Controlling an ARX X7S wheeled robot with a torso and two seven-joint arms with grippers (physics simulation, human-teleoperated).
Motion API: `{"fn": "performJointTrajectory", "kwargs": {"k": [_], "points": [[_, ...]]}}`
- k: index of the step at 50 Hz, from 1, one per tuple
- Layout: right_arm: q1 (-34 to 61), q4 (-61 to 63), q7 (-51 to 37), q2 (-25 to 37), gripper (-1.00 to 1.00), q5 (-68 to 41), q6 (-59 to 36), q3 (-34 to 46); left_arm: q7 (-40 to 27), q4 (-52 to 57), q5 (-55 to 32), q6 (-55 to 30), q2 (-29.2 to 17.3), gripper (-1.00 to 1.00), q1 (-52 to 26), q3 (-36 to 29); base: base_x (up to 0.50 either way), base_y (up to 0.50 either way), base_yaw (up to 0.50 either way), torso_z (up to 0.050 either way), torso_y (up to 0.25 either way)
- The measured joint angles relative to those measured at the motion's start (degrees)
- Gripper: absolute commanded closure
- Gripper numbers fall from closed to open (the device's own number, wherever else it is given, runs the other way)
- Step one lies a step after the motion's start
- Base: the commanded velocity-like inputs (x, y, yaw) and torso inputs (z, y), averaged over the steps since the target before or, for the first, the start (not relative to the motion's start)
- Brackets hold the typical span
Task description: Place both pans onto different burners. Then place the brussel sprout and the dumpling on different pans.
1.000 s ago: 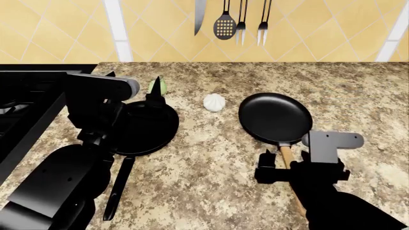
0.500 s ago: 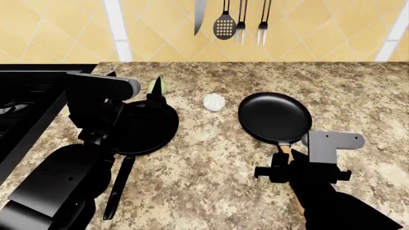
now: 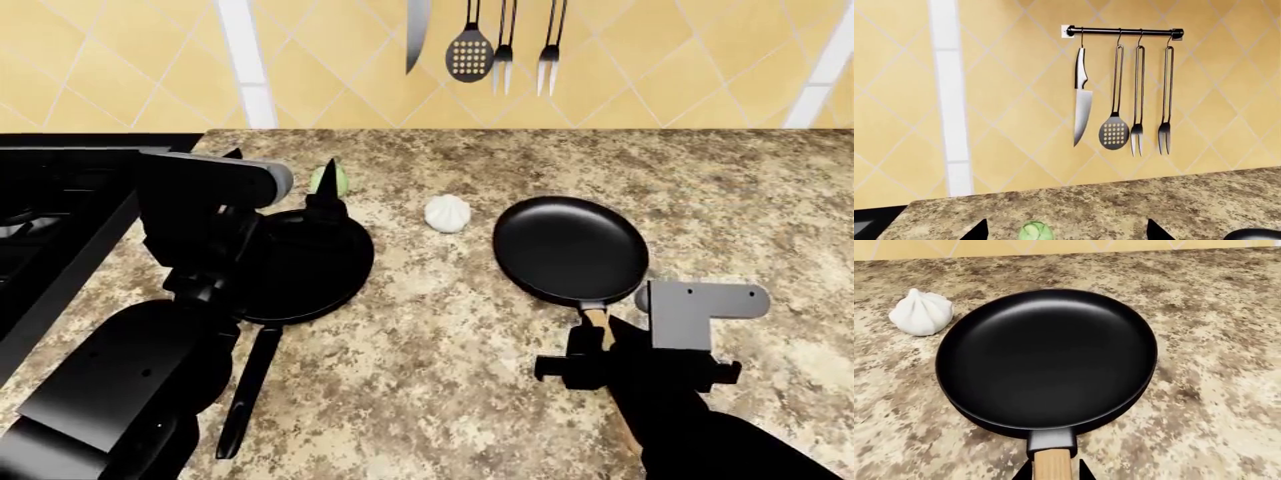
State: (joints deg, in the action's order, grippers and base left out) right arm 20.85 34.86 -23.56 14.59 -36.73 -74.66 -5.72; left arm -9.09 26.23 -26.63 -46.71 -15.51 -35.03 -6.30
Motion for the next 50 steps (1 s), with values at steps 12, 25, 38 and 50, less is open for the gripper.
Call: {"fn": "performJointTrajectory", "kwargs": {"k": [12, 25, 38, 50], "points": [[0.6, 3.4, -1.0, 1.0, 1.00, -2.1, -2.2, 0.9, -0.2, 0.0, -0.4, 0.1, -0.2, -1.00, 0.0, -0.1, 0.00, 0.00, 0.00, 0.000, 0.004], [2.1, 7.2, -1.9, 1.5, 1.00, -4.3, -3.4, 0.3, -0.5, 0.2, -0.9, 0.2, -0.4, -1.00, 0.0, -0.1, 0.00, 0.00, 0.00, 0.000, 0.004], [3.3, 9.6, -3.0, 2.0, 1.00, -5.5, -4.4, -0.3, -1.5, 4.3, -4.3, -4.2, -1.8, -1.00, 0.0, 1.9, 0.00, 0.00, 0.00, 0.001, 0.005], [3.5, 10.8, -3.7, 2.4, 1.00, -6.7, -4.7, -0.7, -5.1, 13.1, -17.5, -21.1, -3.2, -1.00, -2.6, 10.8, 0.00, 0.00, 0.00, 0.001, 0.004]]}}
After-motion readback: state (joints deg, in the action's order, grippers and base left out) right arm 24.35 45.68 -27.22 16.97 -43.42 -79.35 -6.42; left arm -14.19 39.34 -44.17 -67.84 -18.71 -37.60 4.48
